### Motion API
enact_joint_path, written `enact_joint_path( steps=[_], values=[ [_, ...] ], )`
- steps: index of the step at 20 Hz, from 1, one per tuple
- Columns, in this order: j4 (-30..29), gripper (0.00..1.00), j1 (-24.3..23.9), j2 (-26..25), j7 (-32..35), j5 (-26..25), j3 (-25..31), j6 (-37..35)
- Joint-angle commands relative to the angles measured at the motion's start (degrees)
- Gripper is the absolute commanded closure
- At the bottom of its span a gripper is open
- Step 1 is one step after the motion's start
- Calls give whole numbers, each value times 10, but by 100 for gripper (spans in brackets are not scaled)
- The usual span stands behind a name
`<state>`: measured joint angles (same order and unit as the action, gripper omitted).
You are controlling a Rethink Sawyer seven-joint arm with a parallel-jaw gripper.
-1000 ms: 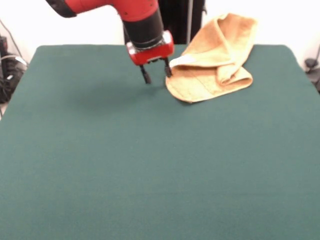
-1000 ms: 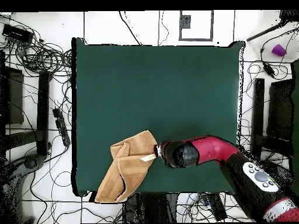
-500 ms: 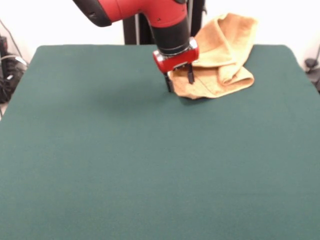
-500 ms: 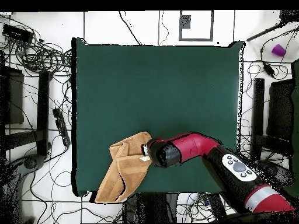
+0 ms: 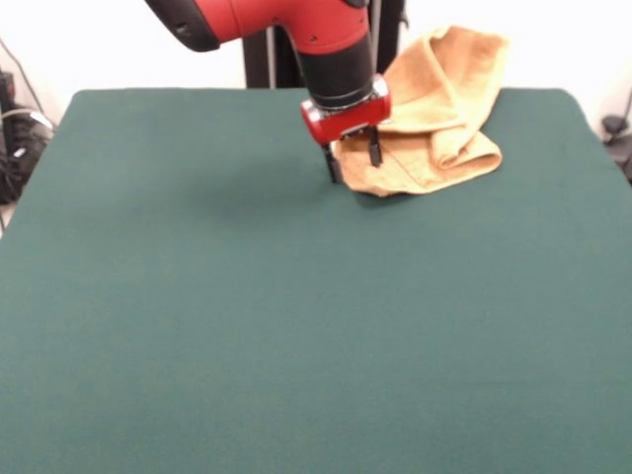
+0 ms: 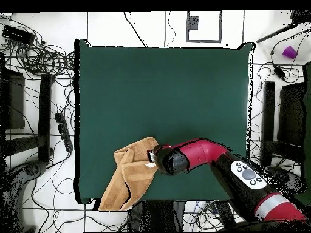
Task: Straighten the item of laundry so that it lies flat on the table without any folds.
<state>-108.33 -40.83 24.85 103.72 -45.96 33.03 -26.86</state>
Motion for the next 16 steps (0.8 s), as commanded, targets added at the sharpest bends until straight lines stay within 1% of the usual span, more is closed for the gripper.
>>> enact_joint_path(
  steps=[1, 6, 10, 14, 16],
  values=[
    [45, 0, 7, -81, -10, -42, -8, 69],
    [35, 0, 42, -54, 52, -29, -38, 82],
    [38, 0, 39, -67, 57, -9, -36, 94],
    [37, 0, 43, -66, 74, 1, -42, 114],
    [34, 0, 48, -68, 97, 9, -50, 146]
  ],
)
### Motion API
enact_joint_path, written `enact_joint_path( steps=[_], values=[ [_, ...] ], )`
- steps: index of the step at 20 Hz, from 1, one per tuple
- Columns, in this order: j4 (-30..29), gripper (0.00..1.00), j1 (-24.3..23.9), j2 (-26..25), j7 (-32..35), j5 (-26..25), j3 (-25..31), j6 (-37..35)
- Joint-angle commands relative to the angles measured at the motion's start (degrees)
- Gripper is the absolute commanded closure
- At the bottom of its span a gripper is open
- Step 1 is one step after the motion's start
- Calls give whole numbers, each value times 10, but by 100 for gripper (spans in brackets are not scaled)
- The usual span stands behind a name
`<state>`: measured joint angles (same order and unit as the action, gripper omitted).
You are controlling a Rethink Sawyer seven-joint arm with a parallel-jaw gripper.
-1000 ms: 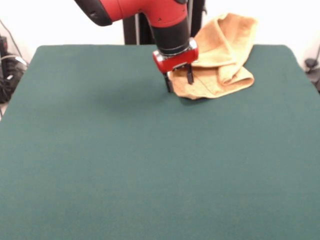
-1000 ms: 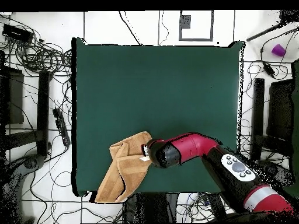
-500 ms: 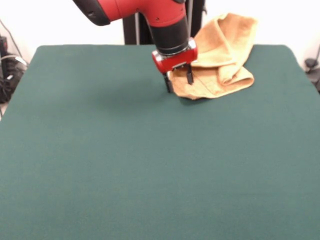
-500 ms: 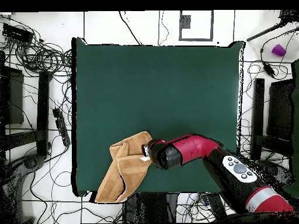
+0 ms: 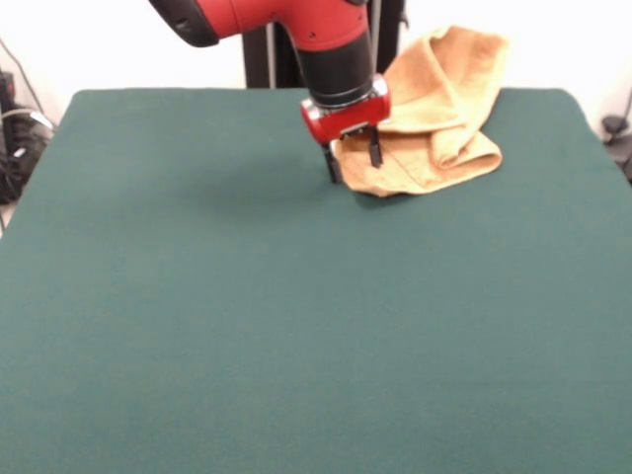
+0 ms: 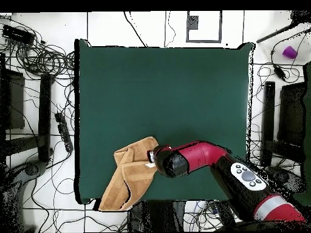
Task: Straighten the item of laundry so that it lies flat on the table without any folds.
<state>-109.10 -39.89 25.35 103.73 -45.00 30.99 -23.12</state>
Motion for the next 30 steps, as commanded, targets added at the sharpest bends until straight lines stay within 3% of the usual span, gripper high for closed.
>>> enact_joint_path(
  steps=[1, 5, 6, 18, 21, 26, 30],
  values=[
    [41, 0, 40, -75, 99, 1, -31, 116],
    [39, 0, 35, -79, 87, 22, -28, 107],
    [39, 100, 35, -80, 85, 26, -28, 106],
    [41, 100, 58, -62, 70, 27, -49, 101],
    [42, 100, 42, -66, 49, 39, -30, 85],
    [139, 100, 43, -118, 28, 56, -7, 77],
    [245, 100, 36, -184, -50, 69, 18, 10]
  ],
)
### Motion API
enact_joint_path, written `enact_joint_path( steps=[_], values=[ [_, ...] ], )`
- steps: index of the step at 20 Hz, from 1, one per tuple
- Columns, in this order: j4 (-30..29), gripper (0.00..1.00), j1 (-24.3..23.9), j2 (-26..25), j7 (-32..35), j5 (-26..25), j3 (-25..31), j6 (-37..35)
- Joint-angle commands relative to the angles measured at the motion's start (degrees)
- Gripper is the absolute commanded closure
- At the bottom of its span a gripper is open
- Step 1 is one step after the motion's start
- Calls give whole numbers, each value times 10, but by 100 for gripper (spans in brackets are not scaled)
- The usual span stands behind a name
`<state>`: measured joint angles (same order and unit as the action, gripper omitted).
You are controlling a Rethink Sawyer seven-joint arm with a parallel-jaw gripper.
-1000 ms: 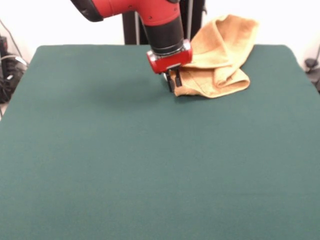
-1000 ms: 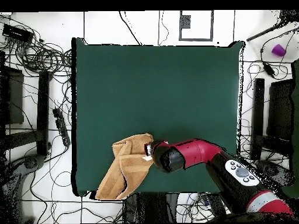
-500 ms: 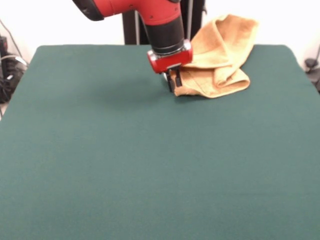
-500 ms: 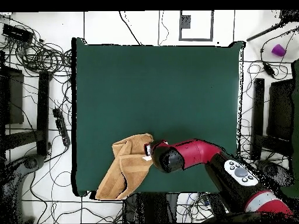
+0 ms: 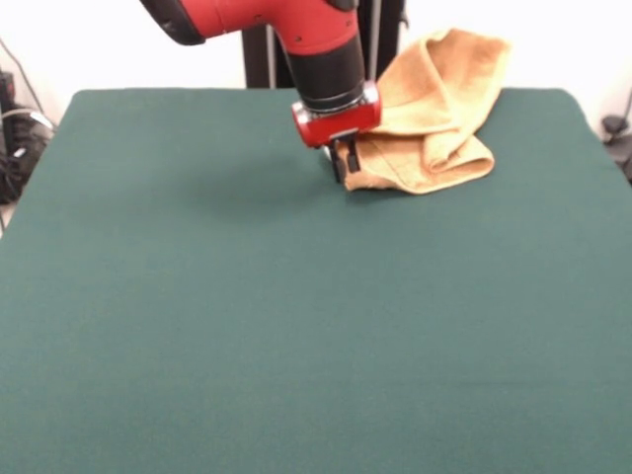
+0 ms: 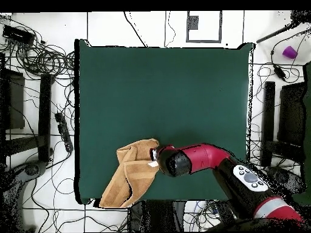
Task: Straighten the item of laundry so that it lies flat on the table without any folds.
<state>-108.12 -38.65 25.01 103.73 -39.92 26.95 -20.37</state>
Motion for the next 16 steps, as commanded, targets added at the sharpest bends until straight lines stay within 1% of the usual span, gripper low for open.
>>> enact_joint_path(
  steps=[1, 4, 7, 9, 11, 12, 16],
  values=[
    [248, 100, 21, -188, -65, 21, 63, -29],
    [294, 100, 2, -218, -139, 41, 91, -98],
    [331, 100, -5, -236, -191, 49, 110, -157],
    [352, 100, -4, -242, -206, 50, 117, -194],
    [384, 100, 4, -247, -216, 53, 123, -250],
    [395, 100, 7, -249, -216, 51, 125, -268],
    [458, 100, 35, -251, -207, 52, 128, -380]
  ],
)
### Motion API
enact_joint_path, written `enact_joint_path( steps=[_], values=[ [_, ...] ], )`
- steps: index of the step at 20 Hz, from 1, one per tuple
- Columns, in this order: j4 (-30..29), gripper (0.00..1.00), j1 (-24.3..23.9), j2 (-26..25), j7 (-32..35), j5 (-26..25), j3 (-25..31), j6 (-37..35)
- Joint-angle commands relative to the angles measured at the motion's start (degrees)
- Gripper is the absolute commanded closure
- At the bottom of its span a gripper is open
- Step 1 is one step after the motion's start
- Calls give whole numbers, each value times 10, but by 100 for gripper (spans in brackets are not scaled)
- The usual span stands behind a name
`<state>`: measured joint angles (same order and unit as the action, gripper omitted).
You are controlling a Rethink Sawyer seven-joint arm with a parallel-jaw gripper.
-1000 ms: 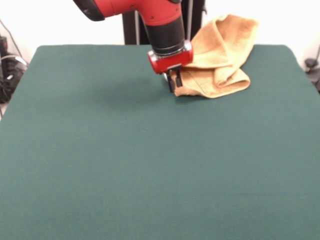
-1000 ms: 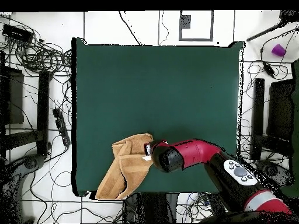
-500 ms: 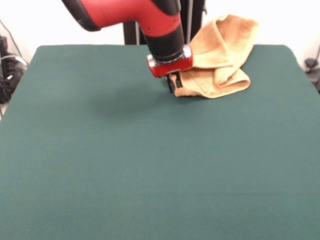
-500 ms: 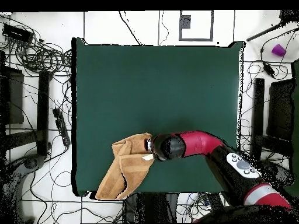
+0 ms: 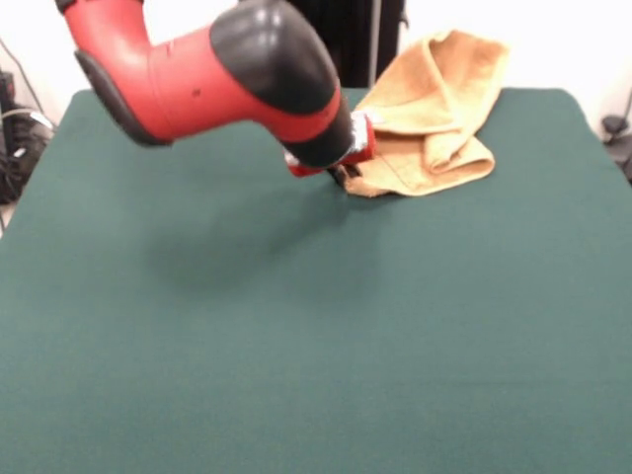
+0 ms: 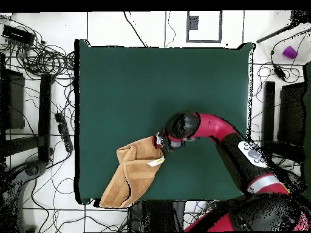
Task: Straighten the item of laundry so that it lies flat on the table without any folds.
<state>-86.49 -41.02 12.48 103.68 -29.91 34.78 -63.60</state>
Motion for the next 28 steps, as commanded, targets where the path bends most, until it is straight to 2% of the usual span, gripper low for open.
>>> enact_joint_path(
  steps=[1, 10, 15, 17, 20, 21, 23, 25, 28],
  values=[
    [253, 100, 64, -125, -202, -50, 52, 31],
    [343, 100, 114, -116, -149, -38, 66, -111],
    [495, 100, 176, -159, -98, -8, 64, -323],
    [545, 100, 192, -182, -75, 10, 76, -378],
    [611, 100, 209, -211, -68, 10, 99, -462],
    [633, 100, 210, -226, -42, 27, 117, -495],
    [634, 100, 205, -242, 23, 77, 137, -507],
    [623, 100, 197, -263, 105, 147, 161, -488],
    [632, 100, 196, -286, 136, 173, 179, -483]
  ],
)
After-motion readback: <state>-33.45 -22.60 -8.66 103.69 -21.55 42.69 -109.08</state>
